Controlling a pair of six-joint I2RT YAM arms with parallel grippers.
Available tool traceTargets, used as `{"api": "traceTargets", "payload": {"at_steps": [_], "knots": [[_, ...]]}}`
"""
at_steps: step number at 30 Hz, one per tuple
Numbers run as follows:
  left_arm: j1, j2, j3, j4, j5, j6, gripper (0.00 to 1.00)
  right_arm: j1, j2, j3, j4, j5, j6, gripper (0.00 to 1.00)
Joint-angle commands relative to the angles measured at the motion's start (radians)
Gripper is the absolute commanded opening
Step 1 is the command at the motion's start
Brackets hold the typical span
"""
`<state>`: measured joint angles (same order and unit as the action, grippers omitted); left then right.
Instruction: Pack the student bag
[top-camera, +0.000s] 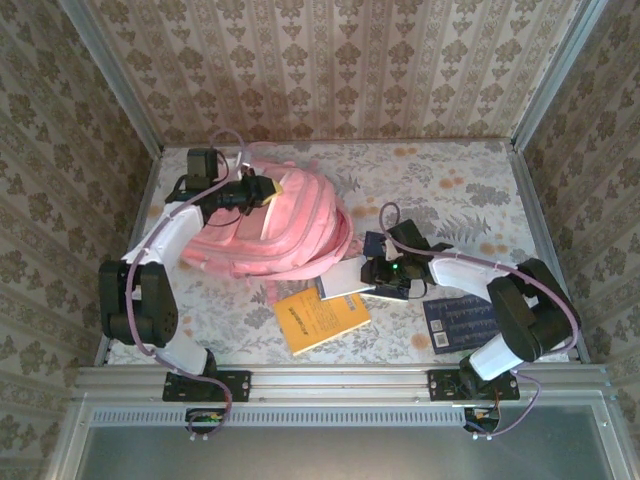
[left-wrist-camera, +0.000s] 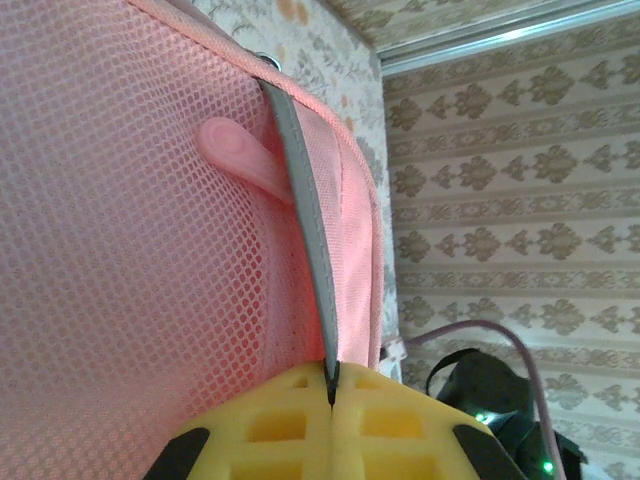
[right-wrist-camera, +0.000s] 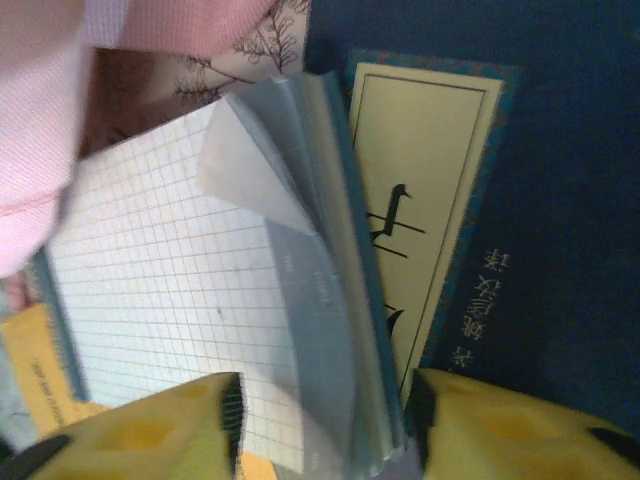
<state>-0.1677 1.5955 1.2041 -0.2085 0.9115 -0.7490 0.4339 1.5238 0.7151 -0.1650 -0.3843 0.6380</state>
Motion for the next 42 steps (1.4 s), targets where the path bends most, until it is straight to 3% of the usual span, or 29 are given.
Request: {"api": "traceTargets", "payload": {"at_steps": [1,7,18,23,30,38,42], "knots": [[-0.015,0.023,0.046,-0.072,-0.036,0.078,0.00,-0.047,-0.041,-0.051,0.085,-0.106,0.086,0.60],[-0.025,0.035,0.051,-0.144,-0.086,0.123,0.00,-0.090,-0.074,-0.120,0.130,-0.160,0.134,0.63],[-0.062,0.091,0.053,-0.193,-0.099,0.145,0.00,-0.091,0.023,-0.182,0.344,-0.281,0.273,0.62],[-0.066,0.098,0.053,-0.184,-0.091,0.143,0.00,-0.091,0.096,-0.206,0.559,-0.341,0.395,0.55],[-0.066,0.095,0.052,-0.174,-0.080,0.140,0.00,-0.092,0.083,-0.173,0.565,-0.298,0.409,0.43],[-0.070,0.092,0.055,-0.166,-0.061,0.140,0.00,-0.091,0.205,-0.107,0.615,-0.318,0.422,0.51],[-0.070,0.090,0.058,-0.165,-0.055,0.140,0.00,-0.092,0.240,-0.104,0.695,-0.323,0.471,0.34]]}}
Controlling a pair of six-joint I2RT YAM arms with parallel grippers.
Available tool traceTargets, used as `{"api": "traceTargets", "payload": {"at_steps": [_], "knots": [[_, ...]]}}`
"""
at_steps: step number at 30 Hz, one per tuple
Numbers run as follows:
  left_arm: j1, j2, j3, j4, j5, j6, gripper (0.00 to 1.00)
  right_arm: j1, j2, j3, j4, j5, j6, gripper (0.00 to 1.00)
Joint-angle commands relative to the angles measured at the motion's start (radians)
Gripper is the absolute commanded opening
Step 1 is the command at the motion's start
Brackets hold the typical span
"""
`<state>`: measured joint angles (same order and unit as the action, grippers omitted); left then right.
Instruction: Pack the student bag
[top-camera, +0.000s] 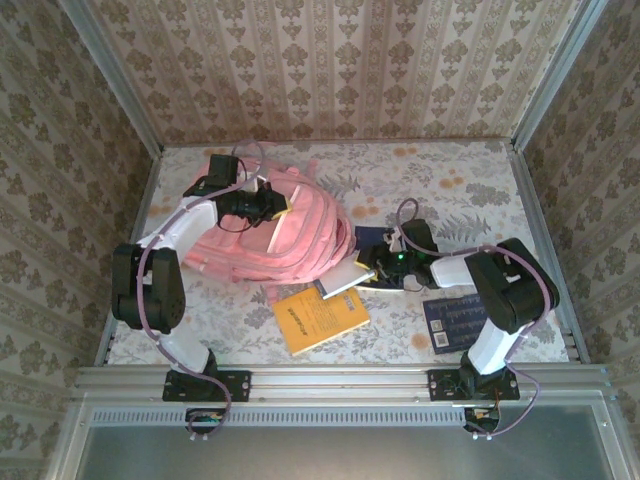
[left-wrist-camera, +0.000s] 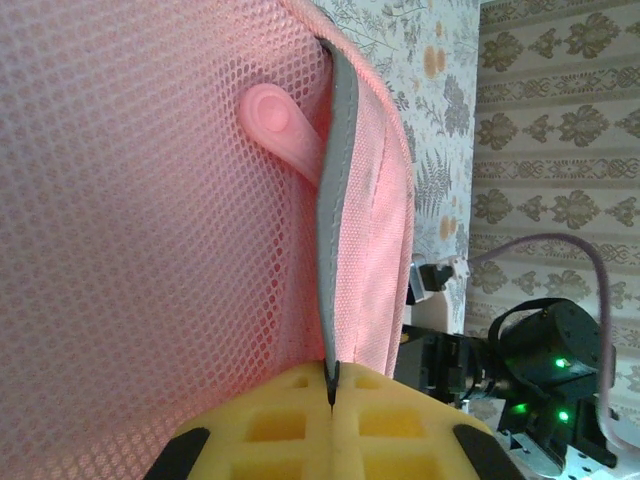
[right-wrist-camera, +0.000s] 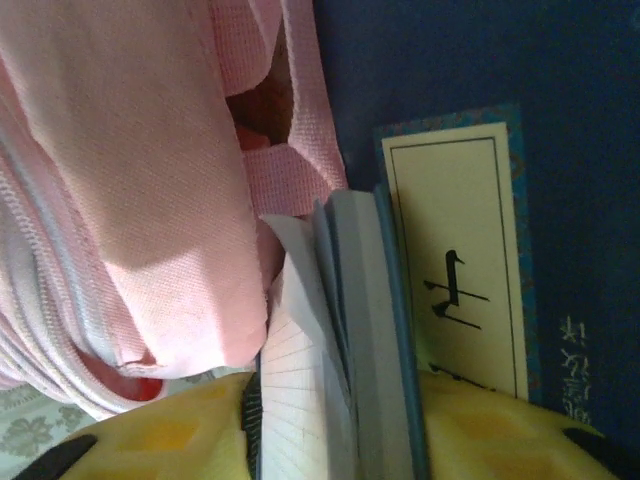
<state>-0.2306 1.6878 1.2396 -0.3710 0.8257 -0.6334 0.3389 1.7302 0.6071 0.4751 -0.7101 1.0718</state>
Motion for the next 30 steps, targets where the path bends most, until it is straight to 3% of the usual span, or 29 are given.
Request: {"api": "traceTargets", "payload": {"at_steps": [1,3,6,18,22,30], "knots": [[-0.006,-0.003,0.024,-0.005,0.034,0.024,0.00,0.004,0.028,0.003,0.054,0.005,0.039,0.28],[0.000,-0.008,0.036,-0.009,0.039,0.019,0.00,0.003,-0.003,0.000,0.023,0.018,0.028,0.13],[0.016,-0.036,0.064,-0.006,0.054,-0.010,0.00,0.002,-0.095,-0.007,-0.104,0.076,-0.034,0.01],[0.084,-0.122,0.296,-0.095,0.134,-0.072,0.00,-0.009,-0.549,-0.092,-0.359,0.341,-0.159,0.00],[0.116,-0.132,0.319,-0.057,0.185,-0.116,0.00,-0.010,-0.702,-0.096,-0.450,0.448,-0.203,0.00],[0.127,-0.144,0.350,0.003,0.260,-0.175,0.00,-0.008,-0.935,-0.139,-0.394,0.570,-0.195,0.00]]}}
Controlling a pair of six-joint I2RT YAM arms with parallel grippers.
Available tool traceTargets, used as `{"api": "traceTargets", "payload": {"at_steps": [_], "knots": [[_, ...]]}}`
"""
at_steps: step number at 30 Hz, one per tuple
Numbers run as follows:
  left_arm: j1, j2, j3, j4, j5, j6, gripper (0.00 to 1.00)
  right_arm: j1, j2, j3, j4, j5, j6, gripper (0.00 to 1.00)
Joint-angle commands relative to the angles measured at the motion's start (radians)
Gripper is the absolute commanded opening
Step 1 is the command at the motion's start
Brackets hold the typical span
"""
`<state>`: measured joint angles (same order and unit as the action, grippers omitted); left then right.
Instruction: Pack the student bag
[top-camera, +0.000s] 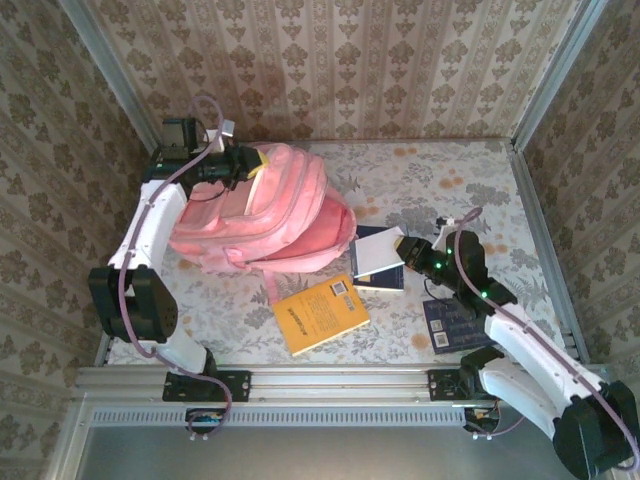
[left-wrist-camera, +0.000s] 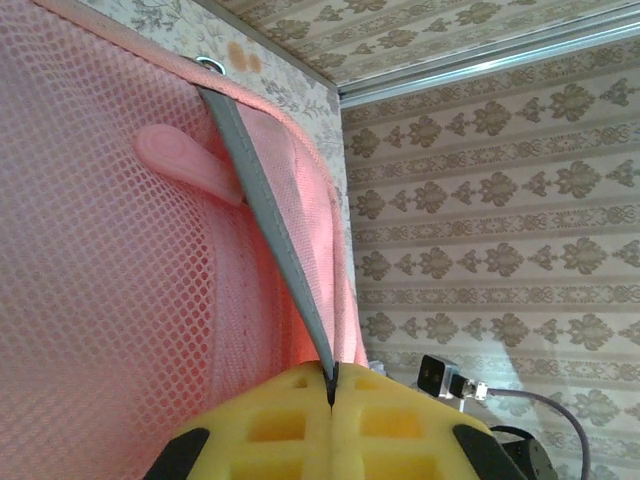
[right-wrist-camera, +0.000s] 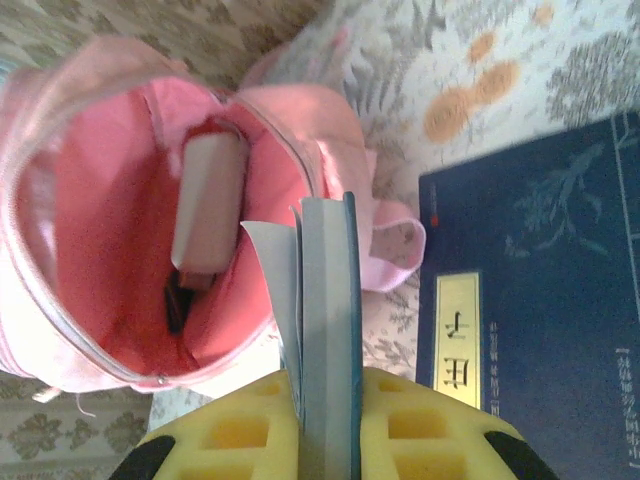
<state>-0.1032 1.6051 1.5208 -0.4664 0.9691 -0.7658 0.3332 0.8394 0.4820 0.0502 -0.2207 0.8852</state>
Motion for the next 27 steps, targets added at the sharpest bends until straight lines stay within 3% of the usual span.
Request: {"api": "traceTargets", "payload": {"at_steps": [1,10,18,22,27], "knots": [[-0.002,-0.063,0.066,0.124,0.129,-0.065,0.00,-0.002,-0.051,-0.018,0.060,0.091,0.001,0.00],[-0.023,-0.100,0.087,0.188,0.168,-0.147,0.00,0.060,0.128,0.089,0.235,0.131,0.069,0.00],[-0.014,-0.122,0.039,0.198,0.166,-0.153,0.00,0.161,0.129,0.242,0.083,0.357,-0.064,0.00],[-0.013,-0.127,0.032,0.217,0.169,-0.166,0.00,0.164,0.136,0.249,0.094,0.379,-0.085,0.00],[-0.014,-0.128,0.039,0.284,0.177,-0.227,0.00,0.166,0.199,0.247,0.192,0.355,-0.001,0.00]]}}
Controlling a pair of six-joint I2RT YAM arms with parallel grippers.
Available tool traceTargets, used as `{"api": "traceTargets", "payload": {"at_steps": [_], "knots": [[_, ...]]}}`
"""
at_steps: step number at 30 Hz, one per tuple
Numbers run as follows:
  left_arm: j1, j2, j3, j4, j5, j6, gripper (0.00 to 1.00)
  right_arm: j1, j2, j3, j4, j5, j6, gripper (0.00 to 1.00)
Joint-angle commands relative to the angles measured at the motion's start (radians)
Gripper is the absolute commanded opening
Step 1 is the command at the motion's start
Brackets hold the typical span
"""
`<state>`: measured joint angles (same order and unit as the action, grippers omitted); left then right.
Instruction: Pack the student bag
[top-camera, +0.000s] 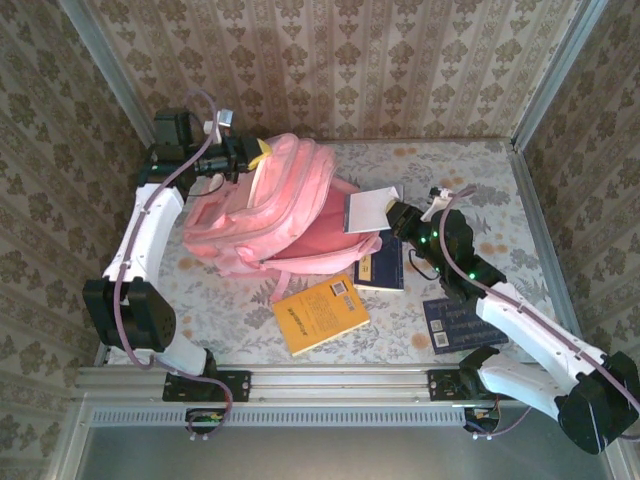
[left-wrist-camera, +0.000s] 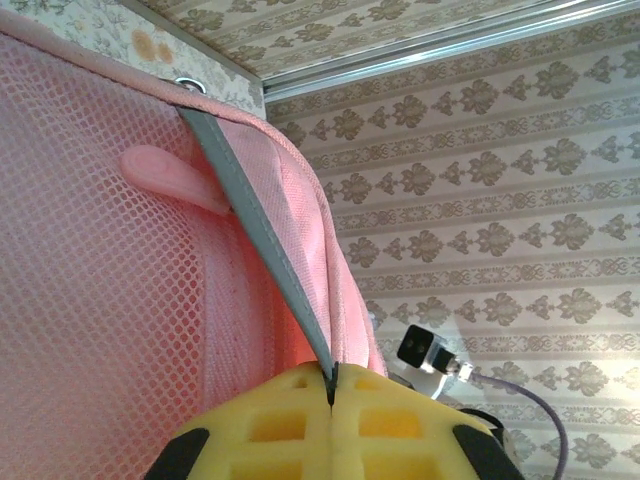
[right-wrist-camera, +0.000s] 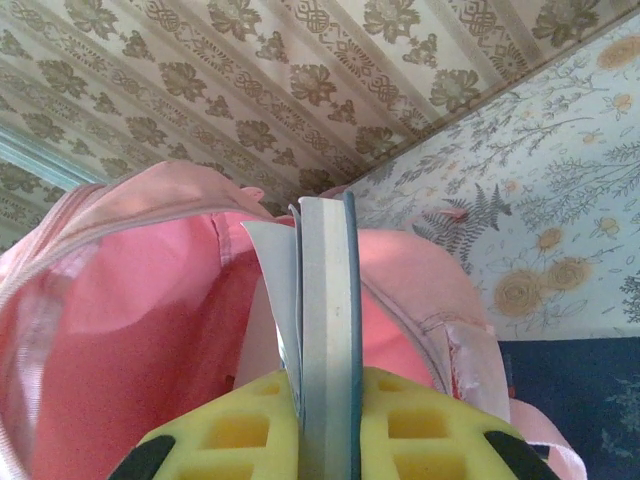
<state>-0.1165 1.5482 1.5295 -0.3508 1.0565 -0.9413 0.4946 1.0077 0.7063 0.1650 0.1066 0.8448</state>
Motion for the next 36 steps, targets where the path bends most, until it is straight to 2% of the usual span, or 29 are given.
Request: {"api": "traceTargets", "payload": {"at_steps": [1,5,15,21,27,29,31,35,36], "knots": [[-0.003,-0.071,0.031,0.180,0.091,-0.063,0.00,0.004,0.056,0.031,0.100,0.018,0.069,0.00],[-0.008,-0.073,0.029,0.195,0.095,-0.077,0.00,0.031,0.171,0.089,0.182,0.005,0.148,0.00],[-0.011,-0.080,-0.003,0.223,0.100,-0.092,0.00,0.115,0.456,0.291,0.249,-0.038,0.192,0.00],[-0.010,-0.083,0.001,0.258,0.100,-0.120,0.00,0.155,0.601,0.349,0.336,-0.026,0.280,0.00],[-0.010,-0.075,-0.001,0.333,0.103,-0.180,0.00,0.209,0.809,0.445,0.468,0.001,0.405,0.00],[-0.011,-0.071,-0.003,0.336,0.104,-0.181,0.00,0.238,0.891,0.522,0.458,0.000,0.405,0.00],[-0.010,-0.068,-0.011,0.347,0.106,-0.187,0.00,0.270,0.958,0.619,0.375,0.000,0.385,0.00],[-0.008,-0.068,-0.028,0.371,0.103,-0.202,0.00,0.322,1.068,0.802,0.174,0.015,0.305,0.39],[-0.008,-0.068,-0.033,0.373,0.101,-0.199,0.00,0.327,1.081,0.815,0.155,0.019,0.302,0.46]]}}
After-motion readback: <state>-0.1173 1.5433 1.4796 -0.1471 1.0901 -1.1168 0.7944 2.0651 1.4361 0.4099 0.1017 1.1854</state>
